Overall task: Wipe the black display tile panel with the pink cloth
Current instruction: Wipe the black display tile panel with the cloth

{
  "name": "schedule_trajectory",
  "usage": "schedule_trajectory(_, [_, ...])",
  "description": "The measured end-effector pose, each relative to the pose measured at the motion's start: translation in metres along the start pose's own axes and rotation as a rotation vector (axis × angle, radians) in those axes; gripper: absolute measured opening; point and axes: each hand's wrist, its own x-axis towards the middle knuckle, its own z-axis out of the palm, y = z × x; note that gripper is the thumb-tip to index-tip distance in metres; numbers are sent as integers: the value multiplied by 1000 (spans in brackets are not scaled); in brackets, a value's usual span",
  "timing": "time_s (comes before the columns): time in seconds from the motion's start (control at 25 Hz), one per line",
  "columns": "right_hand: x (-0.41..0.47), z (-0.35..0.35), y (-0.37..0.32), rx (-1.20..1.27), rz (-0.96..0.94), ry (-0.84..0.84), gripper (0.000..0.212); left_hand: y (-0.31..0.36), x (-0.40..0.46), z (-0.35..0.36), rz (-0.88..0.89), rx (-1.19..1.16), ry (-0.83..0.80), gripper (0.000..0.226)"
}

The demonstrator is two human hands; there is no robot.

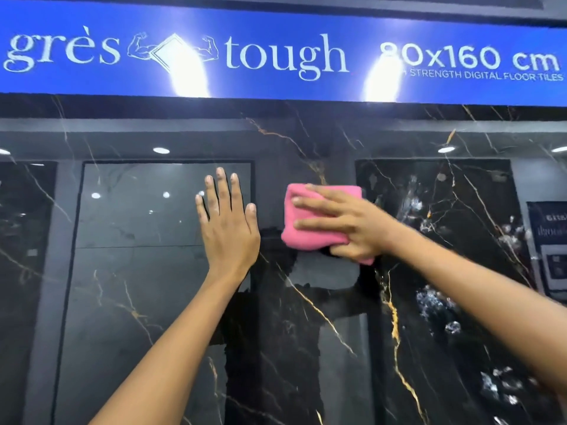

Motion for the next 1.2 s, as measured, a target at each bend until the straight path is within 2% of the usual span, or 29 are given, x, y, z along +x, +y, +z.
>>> schedule_trajectory(0.04, [-9, -5, 13, -10, 56, 41, 61, 0, -1, -1, 1, -3, -12, 60])
schedule_trajectory(0.16, [-4, -18, 39, -29, 462, 246, 63, -3, 0, -7, 21, -35, -65, 59])
schedule_trajectory(0.2, [1, -13, 28, -14, 487, 265, 63, -4, -3, -11, 29, -51, -93, 58])
schedule_trajectory(0.32, [-22, 24, -67, 64, 258, 137, 62, -10, -45, -20, 18, -127, -152, 56])
schedule_trajectory(0.44, [-93, 53, -181, 110, -99, -193, 71, -16, -154, -31, -35, -156, -196, 57])
schedule_trajectory(0.52, [-125, 55, -203, 95, -265, -317, 78, -27, -223, -29, -22, -97, -229, 57])
schedule_trajectory(0.56, [-128, 53, -187, 61, -253, -284, 80, -33, -245, -25, 2, -76, -239, 58])
schedule_trajectory(0.6, [-122, 47, -163, 22, -135, -200, 79, -39, -257, -21, 21, -68, -240, 58])
schedule_trajectory(0.72, [-81, 21, -83, 21, 443, 150, 71, -44, -260, -16, 20, -50, -238, 58])
schedule_trajectory(0.76, [-71, 22, -81, 50, 546, 213, 69, -43, -260, -17, 19, -52, -240, 57])
schedule_trajectory(0.8, [-68, 29, -96, 49, 547, 231, 68, -43, -260, -17, 21, -56, -245, 57])
schedule_trajectory(0.88, [-91, 59, -166, 54, 344, 119, 71, -44, -261, -18, 27, -65, -256, 56])
schedule_trajectory(0.96, [-140, 84, -254, 75, 19, -127, 79, -46, -260, -17, 28, -71, -258, 56])
schedule_trajectory(1.04, [-190, 90, -298, 83, -204, -339, 89, -45, -259, -15, 27, -73, -249, 55])
schedule_trajectory(1.08, [-203, 86, -290, 93, -212, -343, 91, -44, -259, -15, 26, -71, -244, 55])
schedule_trajectory(1.12, [-205, 81, -268, 87, -138, -282, 90, -44, -260, -14, 20, -69, -244, 55])
schedule_trajectory(1.2, [-176, 61, -205, 75, 178, -56, 78, -43, -262, -15, 10, -66, -241, 55])
